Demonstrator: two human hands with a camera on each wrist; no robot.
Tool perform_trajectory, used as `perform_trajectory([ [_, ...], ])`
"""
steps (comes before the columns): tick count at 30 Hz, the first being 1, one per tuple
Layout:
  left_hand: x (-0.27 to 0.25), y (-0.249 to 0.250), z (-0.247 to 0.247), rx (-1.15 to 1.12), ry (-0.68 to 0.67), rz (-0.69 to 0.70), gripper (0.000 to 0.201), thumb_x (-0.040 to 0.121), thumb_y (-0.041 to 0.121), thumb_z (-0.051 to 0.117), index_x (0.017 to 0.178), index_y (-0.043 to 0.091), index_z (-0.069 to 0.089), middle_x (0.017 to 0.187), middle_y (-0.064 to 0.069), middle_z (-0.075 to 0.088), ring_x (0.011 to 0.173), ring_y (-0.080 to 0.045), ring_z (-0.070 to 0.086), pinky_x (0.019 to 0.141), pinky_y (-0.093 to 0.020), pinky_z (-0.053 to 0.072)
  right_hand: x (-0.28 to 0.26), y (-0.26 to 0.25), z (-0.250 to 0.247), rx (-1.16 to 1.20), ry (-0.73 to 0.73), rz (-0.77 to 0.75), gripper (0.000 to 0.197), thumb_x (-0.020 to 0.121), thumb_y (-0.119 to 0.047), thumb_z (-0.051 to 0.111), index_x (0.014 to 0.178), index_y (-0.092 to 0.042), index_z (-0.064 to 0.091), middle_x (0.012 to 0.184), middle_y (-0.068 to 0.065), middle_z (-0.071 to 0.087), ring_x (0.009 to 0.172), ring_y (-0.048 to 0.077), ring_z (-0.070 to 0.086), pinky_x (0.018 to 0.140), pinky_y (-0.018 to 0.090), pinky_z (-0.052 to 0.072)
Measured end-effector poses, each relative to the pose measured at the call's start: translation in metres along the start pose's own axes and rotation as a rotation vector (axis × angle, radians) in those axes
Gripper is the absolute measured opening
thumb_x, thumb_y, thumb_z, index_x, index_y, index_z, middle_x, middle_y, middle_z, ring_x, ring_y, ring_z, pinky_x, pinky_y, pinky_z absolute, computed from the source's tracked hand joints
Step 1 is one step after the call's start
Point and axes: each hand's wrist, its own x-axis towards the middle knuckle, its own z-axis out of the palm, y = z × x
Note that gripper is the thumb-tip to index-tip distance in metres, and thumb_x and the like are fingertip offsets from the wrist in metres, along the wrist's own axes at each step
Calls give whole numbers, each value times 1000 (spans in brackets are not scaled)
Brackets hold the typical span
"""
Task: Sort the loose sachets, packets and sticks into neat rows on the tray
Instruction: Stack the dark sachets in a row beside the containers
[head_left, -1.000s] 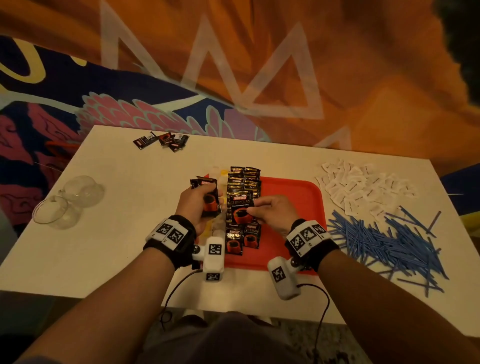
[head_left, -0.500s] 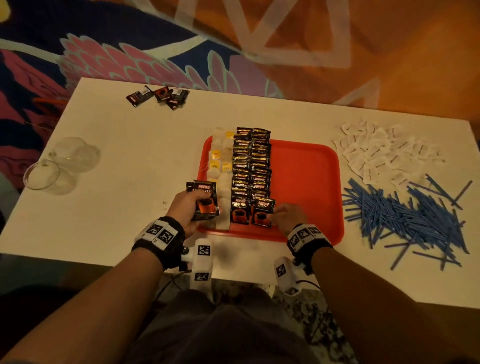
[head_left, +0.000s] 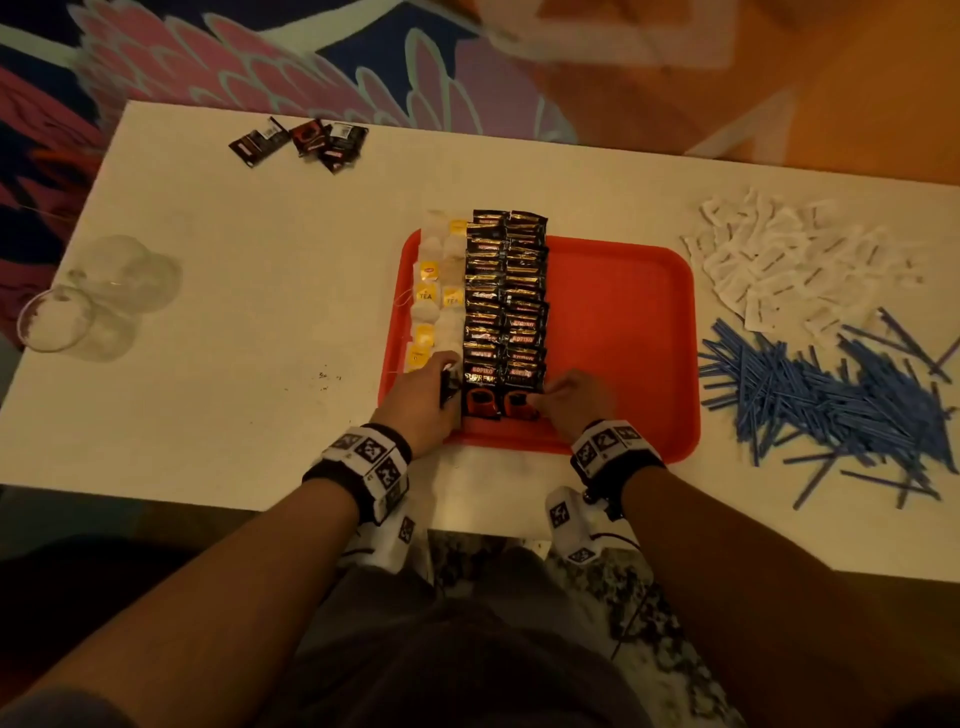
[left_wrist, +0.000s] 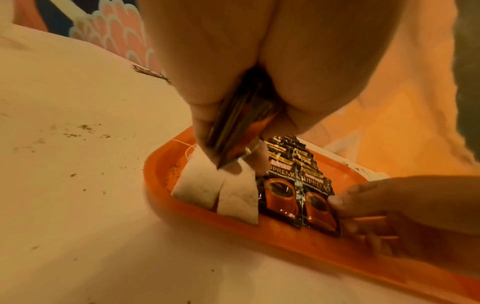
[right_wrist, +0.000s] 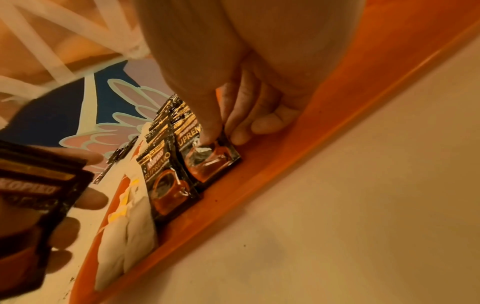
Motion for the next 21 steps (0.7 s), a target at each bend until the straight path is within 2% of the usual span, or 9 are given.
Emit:
perform_trajectory([
  [2,5,1,5,27,60,18,54,94,16,62,144,20,40,125,-9,62,112,-26,60,88,-30,46,0,2,1,2,12,3,28,79,-38,78,95,-20,62,92,-5,64,82,11,60,63,23,47],
  [5,15,-1,16,120,96,10,69,89,22,70,148,22,33,132,-8,56,117,-27,56,96,-37,48,0,6,3,52,22,5,32,79,-37,79,98,-20,59,86,-8,62,73,2,53,53,18,36],
  [7,20,-3,24,194,93,11,77,86,29,73,149,27,28,130,-7,54,113,-28,58,92,-44,53,1,7,5,94,30,1,35,79,-36,80,102,-20,59,87,-8,63,73,1,52,53,17,35],
  [9,24,-3,32,297,104,36,82,85,34,74,150,29,25,126,-8,53,108,-30,60,87,-45,55,1,6,7,111,42,-5,38,78,-37,80,104,-20,58,89,-8,63,74,1,53,53,16,35],
  [12,29,-3,39,382,129,53,80,86,35,73,150,27,26,122,-11,54,106,-31,60,83,-42,54,4,5,10,106,54,-16,36,79,-37,79,102,-21,57,87,-10,60,71,-1,51,52,15,34],
  [16,36,-5,41,352,158,43,75,87,31,71,148,25,29,117,-12,58,101,-32,61,80,-43,55,8,2,11,90,58,-29,33,81,-36,78,100,-21,56,81,-12,57,68,-2,50,51,15,33],
  [21,46,-1,37,301,185,50,73,87,25,70,149,22,31,115,-14,59,101,-34,61,80,-44,53,14,-3,11,116,67,-33,32,81,-34,79,101,-20,59,80,-12,58,72,1,54,55,14,40],
])
